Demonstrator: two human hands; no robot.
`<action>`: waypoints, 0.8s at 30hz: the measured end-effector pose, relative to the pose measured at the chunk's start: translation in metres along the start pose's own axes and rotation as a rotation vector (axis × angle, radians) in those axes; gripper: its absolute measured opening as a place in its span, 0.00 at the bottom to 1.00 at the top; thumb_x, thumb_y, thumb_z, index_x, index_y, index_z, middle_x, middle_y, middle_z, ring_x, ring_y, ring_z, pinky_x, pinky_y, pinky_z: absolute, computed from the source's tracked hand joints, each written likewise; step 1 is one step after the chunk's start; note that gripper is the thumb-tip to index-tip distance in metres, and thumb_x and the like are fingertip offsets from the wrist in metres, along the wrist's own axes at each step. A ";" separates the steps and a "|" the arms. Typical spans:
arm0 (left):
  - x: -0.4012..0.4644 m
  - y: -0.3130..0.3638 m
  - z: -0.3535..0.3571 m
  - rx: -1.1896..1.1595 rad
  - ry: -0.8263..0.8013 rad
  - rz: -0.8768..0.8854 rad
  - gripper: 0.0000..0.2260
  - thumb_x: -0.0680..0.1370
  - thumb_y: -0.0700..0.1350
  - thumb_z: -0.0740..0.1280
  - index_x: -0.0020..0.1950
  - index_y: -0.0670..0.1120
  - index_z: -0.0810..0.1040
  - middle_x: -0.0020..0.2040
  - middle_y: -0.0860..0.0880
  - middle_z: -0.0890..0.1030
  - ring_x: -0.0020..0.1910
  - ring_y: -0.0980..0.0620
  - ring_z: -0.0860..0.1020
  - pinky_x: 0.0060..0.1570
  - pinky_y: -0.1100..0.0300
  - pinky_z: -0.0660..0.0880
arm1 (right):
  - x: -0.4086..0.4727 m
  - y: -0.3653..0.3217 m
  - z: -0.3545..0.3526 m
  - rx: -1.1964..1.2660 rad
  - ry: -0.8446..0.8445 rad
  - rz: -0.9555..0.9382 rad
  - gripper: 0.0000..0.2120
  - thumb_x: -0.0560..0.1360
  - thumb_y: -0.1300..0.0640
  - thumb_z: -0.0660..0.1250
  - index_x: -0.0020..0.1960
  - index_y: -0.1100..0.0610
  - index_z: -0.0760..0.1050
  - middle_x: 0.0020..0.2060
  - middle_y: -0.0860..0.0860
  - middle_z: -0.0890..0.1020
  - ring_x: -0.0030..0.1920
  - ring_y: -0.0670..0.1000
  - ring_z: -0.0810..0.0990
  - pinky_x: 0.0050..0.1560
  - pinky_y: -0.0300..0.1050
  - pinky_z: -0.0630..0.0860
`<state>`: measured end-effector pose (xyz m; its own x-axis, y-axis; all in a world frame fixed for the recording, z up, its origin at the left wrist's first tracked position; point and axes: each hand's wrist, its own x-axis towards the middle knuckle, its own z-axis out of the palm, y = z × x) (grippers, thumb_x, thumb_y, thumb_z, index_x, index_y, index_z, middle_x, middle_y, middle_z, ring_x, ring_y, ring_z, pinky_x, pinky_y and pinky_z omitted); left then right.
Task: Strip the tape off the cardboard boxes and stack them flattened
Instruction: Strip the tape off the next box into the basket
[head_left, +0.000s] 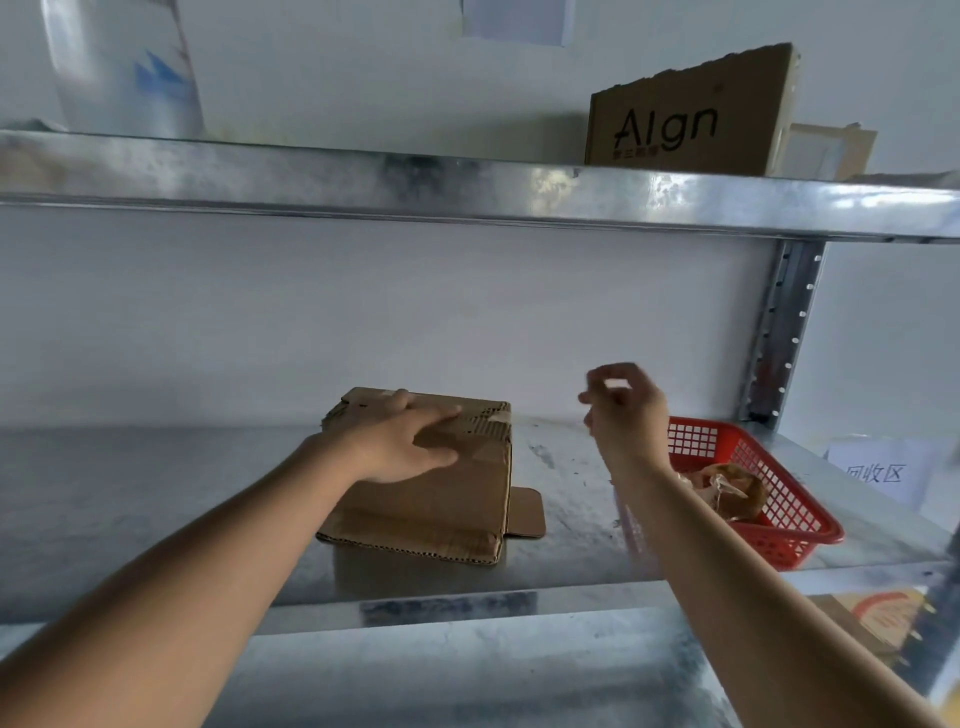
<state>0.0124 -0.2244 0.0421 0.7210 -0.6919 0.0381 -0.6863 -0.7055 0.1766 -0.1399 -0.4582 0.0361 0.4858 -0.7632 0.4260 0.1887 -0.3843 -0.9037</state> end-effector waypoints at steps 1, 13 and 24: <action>0.001 0.003 0.002 0.034 -0.007 0.000 0.33 0.70 0.79 0.57 0.73 0.81 0.50 0.81 0.55 0.56 0.78 0.42 0.63 0.68 0.43 0.69 | -0.001 0.005 0.001 -0.117 -0.090 -0.011 0.06 0.80 0.55 0.70 0.48 0.45 0.81 0.40 0.49 0.87 0.28 0.42 0.79 0.25 0.36 0.72; 0.008 -0.008 0.012 0.074 0.043 0.038 0.31 0.72 0.80 0.55 0.73 0.81 0.48 0.82 0.51 0.54 0.81 0.41 0.56 0.74 0.38 0.61 | -0.008 -0.002 0.017 -0.525 -0.368 -0.191 0.10 0.80 0.61 0.68 0.49 0.50 0.87 0.45 0.45 0.86 0.34 0.44 0.82 0.26 0.28 0.67; 0.014 -0.019 0.020 0.061 0.095 0.059 0.30 0.74 0.78 0.56 0.74 0.81 0.50 0.80 0.52 0.57 0.81 0.44 0.56 0.77 0.40 0.56 | -0.005 0.001 0.014 0.079 -0.375 0.082 0.18 0.82 0.67 0.64 0.68 0.54 0.80 0.58 0.52 0.84 0.50 0.54 0.87 0.47 0.38 0.80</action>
<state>0.0333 -0.2234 0.0198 0.6830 -0.7168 0.1400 -0.7302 -0.6741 0.1112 -0.1303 -0.4473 0.0319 0.7776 -0.5413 0.3199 0.1939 -0.2775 -0.9410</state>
